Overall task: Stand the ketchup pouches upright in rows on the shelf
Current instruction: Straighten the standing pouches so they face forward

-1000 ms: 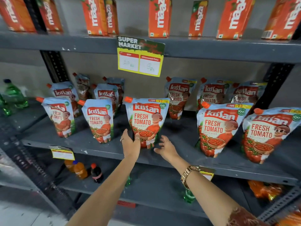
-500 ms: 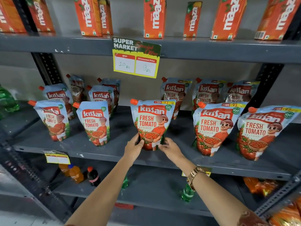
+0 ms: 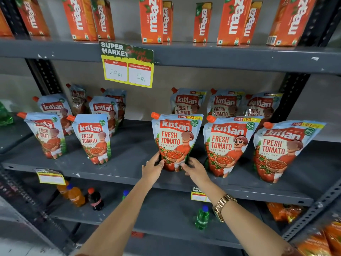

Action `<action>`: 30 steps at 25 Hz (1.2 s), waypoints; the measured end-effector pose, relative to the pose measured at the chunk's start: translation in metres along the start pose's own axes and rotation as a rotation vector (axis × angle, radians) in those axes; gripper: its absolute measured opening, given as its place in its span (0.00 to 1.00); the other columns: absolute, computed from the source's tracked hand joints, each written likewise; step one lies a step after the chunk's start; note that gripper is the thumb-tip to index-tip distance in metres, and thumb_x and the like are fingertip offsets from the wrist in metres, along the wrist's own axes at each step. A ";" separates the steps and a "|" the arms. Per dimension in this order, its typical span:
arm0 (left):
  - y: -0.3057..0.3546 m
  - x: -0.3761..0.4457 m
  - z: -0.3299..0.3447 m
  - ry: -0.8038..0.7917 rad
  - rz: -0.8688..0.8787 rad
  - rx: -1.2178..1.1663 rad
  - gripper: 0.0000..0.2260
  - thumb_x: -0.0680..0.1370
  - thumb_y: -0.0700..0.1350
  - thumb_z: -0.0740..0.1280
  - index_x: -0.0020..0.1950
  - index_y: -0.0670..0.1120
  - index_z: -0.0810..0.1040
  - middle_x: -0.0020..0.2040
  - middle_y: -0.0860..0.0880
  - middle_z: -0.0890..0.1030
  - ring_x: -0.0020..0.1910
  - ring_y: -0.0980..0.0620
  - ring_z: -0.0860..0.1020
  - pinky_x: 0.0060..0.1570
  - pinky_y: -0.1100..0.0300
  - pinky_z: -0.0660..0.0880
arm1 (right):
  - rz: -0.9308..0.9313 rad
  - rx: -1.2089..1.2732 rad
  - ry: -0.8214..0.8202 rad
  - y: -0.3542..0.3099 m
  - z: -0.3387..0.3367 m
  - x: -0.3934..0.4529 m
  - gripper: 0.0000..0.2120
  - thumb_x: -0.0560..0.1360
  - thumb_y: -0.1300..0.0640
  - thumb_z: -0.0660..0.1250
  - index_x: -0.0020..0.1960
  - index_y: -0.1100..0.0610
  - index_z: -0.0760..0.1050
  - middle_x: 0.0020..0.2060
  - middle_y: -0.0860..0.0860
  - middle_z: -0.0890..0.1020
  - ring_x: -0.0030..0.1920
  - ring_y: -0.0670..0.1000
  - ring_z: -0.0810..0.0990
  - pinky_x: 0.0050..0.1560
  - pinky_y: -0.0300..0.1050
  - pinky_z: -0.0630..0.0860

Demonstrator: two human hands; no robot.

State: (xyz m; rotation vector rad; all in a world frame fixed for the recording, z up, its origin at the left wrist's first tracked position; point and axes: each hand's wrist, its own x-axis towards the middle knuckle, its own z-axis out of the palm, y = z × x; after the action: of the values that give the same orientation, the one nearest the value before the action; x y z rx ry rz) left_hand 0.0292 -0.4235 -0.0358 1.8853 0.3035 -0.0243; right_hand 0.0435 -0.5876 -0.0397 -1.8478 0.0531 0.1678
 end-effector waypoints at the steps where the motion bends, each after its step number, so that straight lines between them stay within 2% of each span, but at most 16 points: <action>1: 0.001 -0.002 -0.001 0.000 -0.006 -0.036 0.22 0.79 0.44 0.60 0.73 0.56 0.63 0.72 0.50 0.70 0.75 0.47 0.61 0.76 0.43 0.53 | -0.022 0.013 0.073 0.001 0.002 -0.002 0.22 0.75 0.59 0.65 0.67 0.59 0.67 0.63 0.56 0.75 0.52 0.53 0.78 0.58 0.56 0.77; 3: 0.006 -0.008 -0.003 -0.012 0.007 -0.121 0.22 0.80 0.42 0.59 0.73 0.53 0.63 0.73 0.51 0.69 0.75 0.48 0.62 0.76 0.47 0.54 | -0.107 0.009 0.228 0.002 0.006 -0.010 0.17 0.74 0.61 0.65 0.62 0.58 0.70 0.57 0.55 0.78 0.53 0.54 0.79 0.53 0.52 0.80; 5: 0.010 -0.013 -0.005 0.023 -0.001 -0.193 0.21 0.80 0.41 0.58 0.74 0.49 0.63 0.72 0.48 0.69 0.73 0.49 0.64 0.73 0.53 0.59 | -0.213 0.003 0.235 -0.002 0.008 -0.020 0.11 0.74 0.63 0.64 0.56 0.58 0.72 0.48 0.52 0.79 0.46 0.49 0.79 0.41 0.34 0.79; 6: 0.011 -0.014 -0.007 0.077 -0.008 -0.226 0.20 0.80 0.41 0.59 0.73 0.48 0.65 0.71 0.47 0.70 0.72 0.49 0.66 0.71 0.55 0.61 | -0.256 -0.005 0.196 -0.004 0.009 -0.023 0.09 0.74 0.63 0.64 0.54 0.58 0.73 0.45 0.50 0.80 0.44 0.47 0.80 0.39 0.31 0.77; 9: 0.003 -0.013 -0.024 0.293 -0.026 -0.348 0.15 0.79 0.40 0.61 0.66 0.46 0.74 0.66 0.44 0.76 0.66 0.46 0.73 0.65 0.59 0.65 | -0.328 -0.050 0.122 -0.007 0.019 -0.023 0.06 0.75 0.60 0.64 0.51 0.57 0.77 0.42 0.50 0.82 0.44 0.51 0.83 0.45 0.42 0.79; 12: -0.013 -0.006 -0.051 0.501 -0.073 -0.389 0.12 0.78 0.40 0.63 0.60 0.43 0.78 0.60 0.42 0.80 0.61 0.43 0.77 0.63 0.57 0.69 | -0.348 -0.076 0.083 -0.011 0.041 -0.023 0.08 0.75 0.62 0.63 0.51 0.57 0.78 0.40 0.48 0.81 0.43 0.52 0.83 0.46 0.44 0.80; 15: -0.023 -0.006 -0.086 0.712 -0.093 -0.297 0.12 0.78 0.42 0.62 0.59 0.40 0.78 0.57 0.39 0.81 0.59 0.41 0.77 0.62 0.52 0.71 | -0.364 -0.078 0.010 -0.016 0.073 -0.020 0.10 0.74 0.64 0.63 0.54 0.57 0.78 0.39 0.48 0.81 0.42 0.51 0.82 0.47 0.50 0.81; 17: -0.029 -0.005 -0.114 0.815 -0.077 -0.249 0.13 0.79 0.42 0.61 0.60 0.38 0.76 0.57 0.39 0.80 0.59 0.40 0.76 0.62 0.50 0.70 | -0.322 -0.087 -0.029 -0.022 0.102 -0.011 0.12 0.74 0.63 0.63 0.57 0.58 0.77 0.43 0.49 0.82 0.45 0.51 0.82 0.51 0.52 0.81; 19: -0.037 0.003 -0.141 0.869 -0.032 -0.258 0.14 0.79 0.43 0.61 0.61 0.37 0.74 0.57 0.38 0.79 0.58 0.40 0.76 0.59 0.51 0.71 | -0.236 -0.070 -0.058 -0.032 0.132 -0.004 0.15 0.74 0.63 0.64 0.61 0.59 0.74 0.52 0.54 0.82 0.49 0.50 0.81 0.57 0.50 0.79; 21: -0.047 0.015 -0.167 0.835 0.003 -0.303 0.15 0.78 0.43 0.62 0.62 0.37 0.72 0.59 0.37 0.79 0.59 0.40 0.77 0.58 0.53 0.72 | -0.159 -0.060 -0.105 -0.044 0.160 -0.001 0.18 0.75 0.64 0.63 0.65 0.59 0.71 0.60 0.56 0.79 0.53 0.49 0.78 0.61 0.43 0.74; 23: -0.055 0.024 -0.189 0.706 0.017 -0.302 0.17 0.79 0.43 0.61 0.66 0.39 0.71 0.63 0.39 0.77 0.62 0.41 0.75 0.59 0.56 0.70 | -0.107 -0.070 -0.169 -0.056 0.185 0.003 0.22 0.75 0.65 0.62 0.69 0.59 0.67 0.65 0.56 0.75 0.60 0.50 0.76 0.61 0.39 0.70; 27: -0.066 0.035 -0.213 0.492 0.052 -0.163 0.19 0.80 0.46 0.59 0.70 0.43 0.68 0.69 0.42 0.73 0.69 0.43 0.70 0.68 0.52 0.65 | -0.067 -0.066 -0.267 -0.076 0.226 0.013 0.30 0.76 0.69 0.60 0.74 0.56 0.56 0.72 0.57 0.66 0.69 0.53 0.70 0.69 0.45 0.67; 30: -0.072 0.042 -0.225 0.389 0.076 -0.146 0.19 0.80 0.46 0.60 0.70 0.43 0.68 0.69 0.43 0.73 0.69 0.43 0.69 0.68 0.51 0.65 | -0.073 -0.060 -0.288 -0.084 0.249 0.013 0.32 0.76 0.71 0.58 0.75 0.55 0.52 0.72 0.55 0.65 0.71 0.53 0.66 0.70 0.43 0.63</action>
State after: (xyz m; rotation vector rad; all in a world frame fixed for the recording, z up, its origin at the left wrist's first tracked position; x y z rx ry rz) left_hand 0.0235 -0.1832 -0.0349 1.7463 0.4844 0.4102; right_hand 0.0444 -0.3251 -0.0293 -1.8649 -0.2215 0.3856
